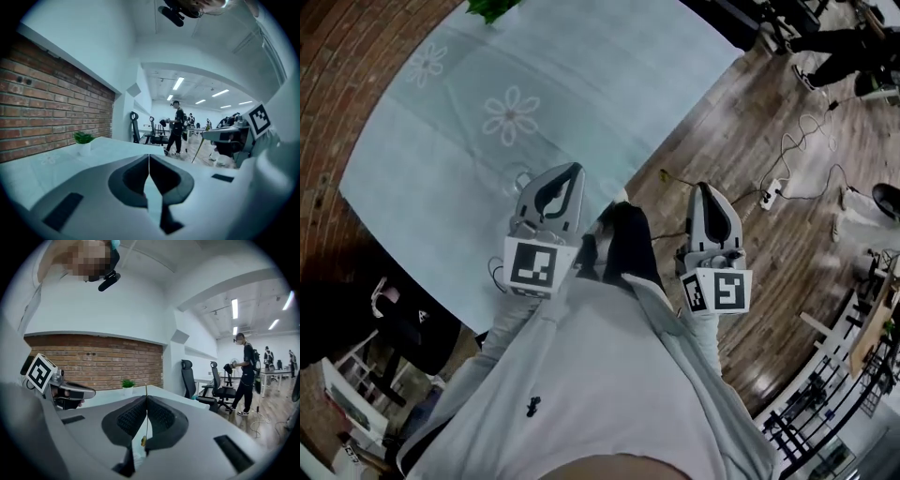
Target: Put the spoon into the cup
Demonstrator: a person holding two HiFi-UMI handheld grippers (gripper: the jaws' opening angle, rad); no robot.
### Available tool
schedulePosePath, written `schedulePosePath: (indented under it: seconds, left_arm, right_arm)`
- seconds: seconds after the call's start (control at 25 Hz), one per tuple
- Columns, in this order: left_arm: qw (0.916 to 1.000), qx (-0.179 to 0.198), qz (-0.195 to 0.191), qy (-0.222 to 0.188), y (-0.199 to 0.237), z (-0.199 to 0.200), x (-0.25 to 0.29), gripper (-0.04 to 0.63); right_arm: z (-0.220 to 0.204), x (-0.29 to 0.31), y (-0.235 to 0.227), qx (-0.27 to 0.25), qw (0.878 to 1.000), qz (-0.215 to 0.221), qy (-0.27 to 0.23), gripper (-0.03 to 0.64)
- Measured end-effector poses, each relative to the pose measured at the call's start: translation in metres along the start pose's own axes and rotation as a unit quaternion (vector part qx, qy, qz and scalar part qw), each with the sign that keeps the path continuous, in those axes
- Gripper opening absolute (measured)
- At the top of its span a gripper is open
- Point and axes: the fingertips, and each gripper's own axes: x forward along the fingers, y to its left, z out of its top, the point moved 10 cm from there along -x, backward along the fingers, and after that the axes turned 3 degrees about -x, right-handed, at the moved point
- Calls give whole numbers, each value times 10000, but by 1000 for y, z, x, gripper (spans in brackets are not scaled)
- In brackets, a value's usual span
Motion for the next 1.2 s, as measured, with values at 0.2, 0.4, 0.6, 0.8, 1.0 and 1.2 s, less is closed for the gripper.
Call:
schedulePosePath:
  seconds: [0.2,0.4,0.6,0.8,1.0,1.2]
  left_arm:
    - [9903,-376,1330,-154,24,12,-3,20]
    - [9680,-349,2466,-295,51,15,-19,20]
    - [9201,-567,3858,-377,60,13,-49,20]
    - [8702,-783,4851,-366,47,6,-72,20]
    - [8403,-920,5329,-376,32,3,-84,20]
    - [8266,-962,5530,-404,21,0,-98,20]
  right_arm:
    - [18,85,-8,-210,9908,1335,-127,19]
    - [40,158,3,-367,9689,2425,-331,19]
    - [55,222,31,-498,9299,3601,-556,20]
    - [59,254,57,-521,8891,4503,-631,19]
    - [68,263,80,-566,8576,5062,-718,18]
    - [70,260,102,-596,8379,5377,-723,20]
